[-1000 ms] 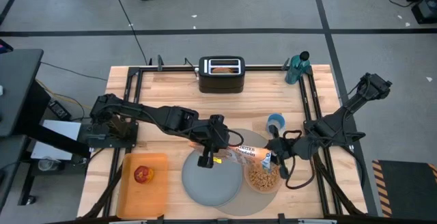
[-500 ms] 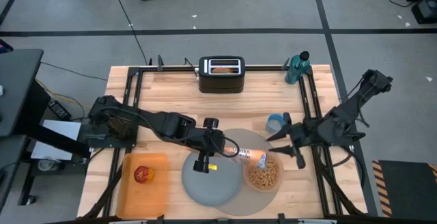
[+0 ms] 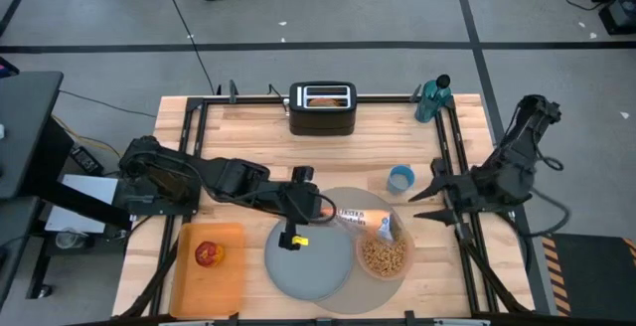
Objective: Arrange a breakfast setting
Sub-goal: Pour the cereal from the cereal box into the orange bowl
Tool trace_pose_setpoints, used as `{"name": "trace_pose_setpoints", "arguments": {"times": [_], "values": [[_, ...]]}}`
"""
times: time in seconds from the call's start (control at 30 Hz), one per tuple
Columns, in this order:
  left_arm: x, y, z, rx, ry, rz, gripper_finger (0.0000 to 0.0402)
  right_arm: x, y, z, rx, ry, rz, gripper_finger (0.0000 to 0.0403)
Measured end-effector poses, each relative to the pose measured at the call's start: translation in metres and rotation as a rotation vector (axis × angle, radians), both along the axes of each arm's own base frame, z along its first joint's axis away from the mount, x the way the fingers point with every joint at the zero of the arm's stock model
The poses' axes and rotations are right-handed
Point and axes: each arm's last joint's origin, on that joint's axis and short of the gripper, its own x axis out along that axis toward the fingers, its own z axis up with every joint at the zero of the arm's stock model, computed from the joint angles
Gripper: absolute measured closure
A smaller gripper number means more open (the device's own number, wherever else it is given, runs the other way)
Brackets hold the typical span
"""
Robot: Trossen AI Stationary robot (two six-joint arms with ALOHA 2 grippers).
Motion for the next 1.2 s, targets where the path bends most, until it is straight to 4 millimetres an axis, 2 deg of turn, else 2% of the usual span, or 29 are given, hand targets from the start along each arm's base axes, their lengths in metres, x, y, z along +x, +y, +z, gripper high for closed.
{"name": "trace_pose_setpoints", "arguments": {"times": [0.1,0.2,0.3,0.37,0.5,0.67,0.8,0.97,1.2], "values": [[-0.002,-0.003,-0.002,0.003,-0.071,-0.003,0.0389,-0.006,-0.002,0.009,-0.015,-0.077,-0.023,0.0238],[-0.006,-0.005,-0.016,0.026,-0.095,-0.014,0.0389,-0.010,-0.002,0.014,-0.032,-0.118,-0.045,0.0238],[-0.016,-0.004,-0.031,0.031,-0.099,-0.010,0.0389,-0.011,-0.001,0.015,-0.044,-0.125,-0.084,0.0238],[-0.026,-0.003,-0.028,0.010,-0.163,-0.003,0.0389,-0.011,0.001,0.014,-0.048,-0.120,-0.099,0.0238],[-0.059,0.002,-0.021,0.011,-0.273,0.068,0.0389,-0.011,0.005,0.012,-0.052,-0.109,-0.121,0.0238],[-0.105,0.009,-0.029,0.007,-0.393,0.188,0.0389,-0.007,0.014,0.006,-0.068,-0.084,-0.156,0.0238],[-0.136,0.019,-0.042,0.035,-0.491,0.308,0.0389,-0.001,0.022,-0.001,-0.088,-0.060,-0.199,0.0238],[-0.166,0.038,-0.059,0.065,-0.603,0.470,0.0389,0.009,0.031,-0.009,-0.101,-0.032,-0.221,0.0238],[-0.196,0.063,-0.078,0.113,-0.713,0.634,0.0389,0.022,0.040,-0.019,-0.127,-0.003,-0.253,0.0238]]}}
